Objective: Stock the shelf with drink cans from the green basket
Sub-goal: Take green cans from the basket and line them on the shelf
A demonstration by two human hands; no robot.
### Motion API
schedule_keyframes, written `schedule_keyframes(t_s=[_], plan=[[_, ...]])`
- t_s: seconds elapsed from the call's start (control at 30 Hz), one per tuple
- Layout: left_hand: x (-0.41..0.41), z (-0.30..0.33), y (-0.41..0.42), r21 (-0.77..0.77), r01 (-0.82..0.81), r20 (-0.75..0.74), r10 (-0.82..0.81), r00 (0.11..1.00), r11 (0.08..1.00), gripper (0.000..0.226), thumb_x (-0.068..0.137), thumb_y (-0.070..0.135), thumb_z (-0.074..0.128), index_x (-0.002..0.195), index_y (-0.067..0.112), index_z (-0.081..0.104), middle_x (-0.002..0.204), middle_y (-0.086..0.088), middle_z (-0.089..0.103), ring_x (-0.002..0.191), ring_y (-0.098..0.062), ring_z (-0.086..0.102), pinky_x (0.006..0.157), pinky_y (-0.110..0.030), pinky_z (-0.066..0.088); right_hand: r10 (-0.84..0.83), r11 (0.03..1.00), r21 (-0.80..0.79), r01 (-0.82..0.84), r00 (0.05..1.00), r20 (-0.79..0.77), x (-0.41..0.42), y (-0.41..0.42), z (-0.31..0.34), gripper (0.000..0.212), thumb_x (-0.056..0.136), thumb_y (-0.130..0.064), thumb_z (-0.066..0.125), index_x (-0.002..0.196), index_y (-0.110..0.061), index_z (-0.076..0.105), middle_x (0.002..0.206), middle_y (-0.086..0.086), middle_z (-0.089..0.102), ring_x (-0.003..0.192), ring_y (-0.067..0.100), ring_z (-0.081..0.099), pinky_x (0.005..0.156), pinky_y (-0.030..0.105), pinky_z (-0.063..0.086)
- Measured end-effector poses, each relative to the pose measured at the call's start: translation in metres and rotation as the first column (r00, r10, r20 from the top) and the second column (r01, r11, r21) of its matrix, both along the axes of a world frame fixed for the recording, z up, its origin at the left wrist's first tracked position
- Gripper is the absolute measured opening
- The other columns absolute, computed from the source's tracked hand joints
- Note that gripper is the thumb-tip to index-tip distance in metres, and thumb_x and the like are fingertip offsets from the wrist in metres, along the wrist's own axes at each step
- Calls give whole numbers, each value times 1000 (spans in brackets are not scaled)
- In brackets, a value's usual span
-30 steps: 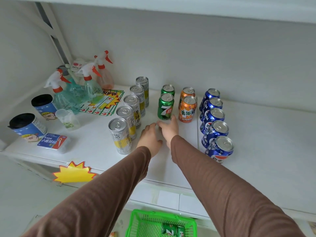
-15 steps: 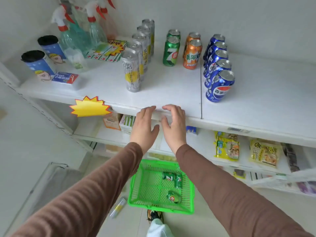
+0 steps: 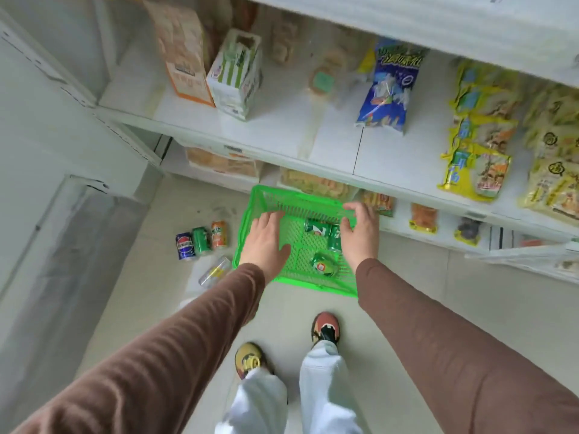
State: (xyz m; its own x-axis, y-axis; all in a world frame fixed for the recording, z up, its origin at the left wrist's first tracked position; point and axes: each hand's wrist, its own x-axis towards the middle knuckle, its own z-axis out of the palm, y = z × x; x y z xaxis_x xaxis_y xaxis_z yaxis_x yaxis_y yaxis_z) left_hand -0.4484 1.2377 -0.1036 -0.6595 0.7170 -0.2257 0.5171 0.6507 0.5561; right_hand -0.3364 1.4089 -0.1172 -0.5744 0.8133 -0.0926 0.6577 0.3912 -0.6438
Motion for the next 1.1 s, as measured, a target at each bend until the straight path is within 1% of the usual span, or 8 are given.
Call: schedule_keyframes(t_s=[0.1, 0.27, 0.47, 0.63, 0.8, 0.97, 1.03, 1.1], plan=[[17, -67, 5, -80, -6, 67, 11, 998, 997, 69, 79, 20, 68, 140, 10, 38, 135, -11, 44, 122, -31, 41, 108, -40, 33, -30, 992, -116, 47, 989, 142, 20, 11, -73, 28, 91, 1, 58, 117, -6, 64, 119, 16, 60, 116, 35, 54, 101, 42, 42], [35, -174, 25, -226, 77, 159, -41, 986, 971, 66, 84, 25, 65, 141, 11, 36, 136, -10, 43, 125, -30, 39, 107, -41, 35, 107, 963, -267, -17, 939, 326, 39, 19, -187, 34, 96, -6, 56, 130, -5, 58, 132, 17, 56, 124, 33, 54, 103, 41, 43], [43, -283, 52, -341, 152, 228, -75, 971, 928, 64, 84, 27, 63, 140, 13, 36, 136, -9, 43, 126, -29, 39, 104, -43, 39, 335, 906, -409, -112, 780, 529, 45, 28, -306, 59, 95, -23, 65, 148, -10, 43, 148, 13, 45, 136, 31, 45, 109, 38, 41], [44, -355, 69, -406, 220, 274, -111, 955, 887, 62, 85, 28, 62, 140, 13, 36, 137, -10, 44, 127, -31, 39, 104, -44, 40, 435, 889, -419, -182, 622, 651, 45, 36, -387, 63, 94, -27, 67, 148, -9, 40, 149, 16, 41, 135, 34, 44, 108, 41, 43], [45, -406, 75, -464, 301, 320, -159, 934, 833, 66, 86, 32, 62, 142, 11, 34, 139, -13, 43, 130, -32, 38, 108, -44, 37, 479, 875, -431, -221, 525, 703, 46, 39, -447, 71, 89, -29, 72, 147, -6, 37, 146, 16, 42, 136, 34, 41, 111, 41, 41], [41, -428, 74, -457, 294, 319, -154, 935, 840, 66, 87, 32, 62, 143, 13, 33, 139, -12, 44, 130, -31, 38, 106, -44, 39, 492, 870, -392, -301, 465, 736, 46, 40, -476, 76, 82, -30, 81, 143, -10, 40, 138, 14, 50, 129, 31, 48, 103, 41, 47], [40, -427, 72, -456, 288, 322, -146, 935, 842, 66, 86, 31, 63, 143, 14, 33, 139, -12, 44, 131, -31, 38, 106, -44, 39, 474, 879, -369, -301, 483, 736, 46, 40, -475, 70, 82, -31, 80, 138, -11, 45, 132, 14, 55, 122, 31, 54, 95, 38, 51], [38, -417, 69, -452, 277, 317, -137, 938, 848, 64, 85, 30, 63, 140, 13, 35, 137, -12, 44, 129, -32, 39, 105, -44, 39, 443, 897, -352, -269, 550, 708, 45, 40, -464, 64, 80, -35, 80, 131, -11, 50, 124, 13, 61, 113, 30, 60, 88, 36, 52]])
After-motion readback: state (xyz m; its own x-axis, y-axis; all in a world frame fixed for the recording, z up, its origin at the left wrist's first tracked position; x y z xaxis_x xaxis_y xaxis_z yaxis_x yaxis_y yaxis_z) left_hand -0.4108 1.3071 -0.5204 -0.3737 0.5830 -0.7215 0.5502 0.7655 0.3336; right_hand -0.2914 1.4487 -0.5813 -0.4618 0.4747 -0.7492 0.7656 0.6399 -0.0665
